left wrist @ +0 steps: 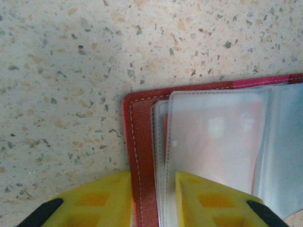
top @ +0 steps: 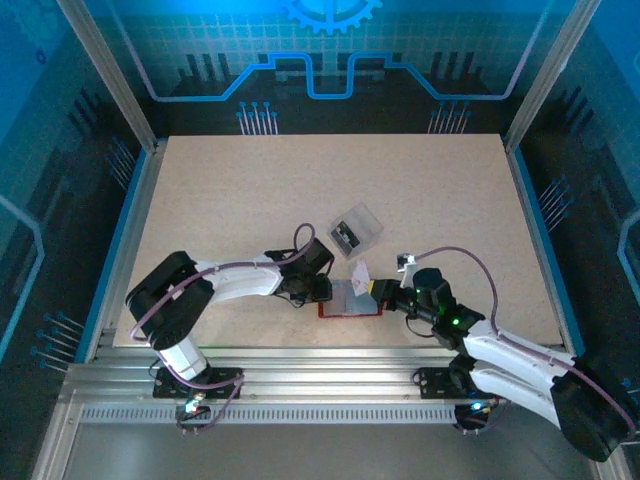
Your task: Put the credit cards into the card holder
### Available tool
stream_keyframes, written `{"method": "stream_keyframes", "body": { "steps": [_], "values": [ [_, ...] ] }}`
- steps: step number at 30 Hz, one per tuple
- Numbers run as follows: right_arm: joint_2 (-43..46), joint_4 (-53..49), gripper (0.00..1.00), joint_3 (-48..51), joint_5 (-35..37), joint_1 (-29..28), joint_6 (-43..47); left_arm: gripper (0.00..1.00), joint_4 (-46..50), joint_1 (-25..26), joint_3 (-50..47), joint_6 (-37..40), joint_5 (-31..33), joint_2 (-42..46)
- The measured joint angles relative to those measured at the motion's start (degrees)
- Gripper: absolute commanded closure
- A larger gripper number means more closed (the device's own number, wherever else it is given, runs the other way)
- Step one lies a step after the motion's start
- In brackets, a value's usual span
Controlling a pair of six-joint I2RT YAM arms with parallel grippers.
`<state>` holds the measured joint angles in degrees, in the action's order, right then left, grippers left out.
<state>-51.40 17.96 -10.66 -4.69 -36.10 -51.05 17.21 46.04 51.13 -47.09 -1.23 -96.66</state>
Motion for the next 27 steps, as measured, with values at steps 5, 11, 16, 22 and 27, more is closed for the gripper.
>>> {"method": "stream_keyframes", "body": {
  "steps": [5,11,16,22,27],
  "values": [
    [-4.83,1.66,1.00,-0.07,-0.07,-0.33,-0.44,0.71,-1.03,0.00,-0.79,-2.08,0.20,0.46],
    [-11.80,5.09,1.00,-1.92,-1.75,-0.35,-0.46,0.71,-1.07,0.33,-1.16,-4.48,1.03,0.74],
    [-13.20,8.09,1.00,-1.99,-2.43,-0.35,-0.90,0.71,-1.29,0.48,-2.78,-6.99,1.70,2.16],
    [-17.22,11.43,1.00,-3.06,-3.98,-0.35,-1.31,0.71,-1.18,0.55,-5.05,-9.01,2.54,4.37],
    [-22.27,15.39,1.00,-3.74,-5.57,-0.39,-1.99,0.71,-1.05,0.61,-5.77,-10.01,2.99,5.14]
  ]
}}
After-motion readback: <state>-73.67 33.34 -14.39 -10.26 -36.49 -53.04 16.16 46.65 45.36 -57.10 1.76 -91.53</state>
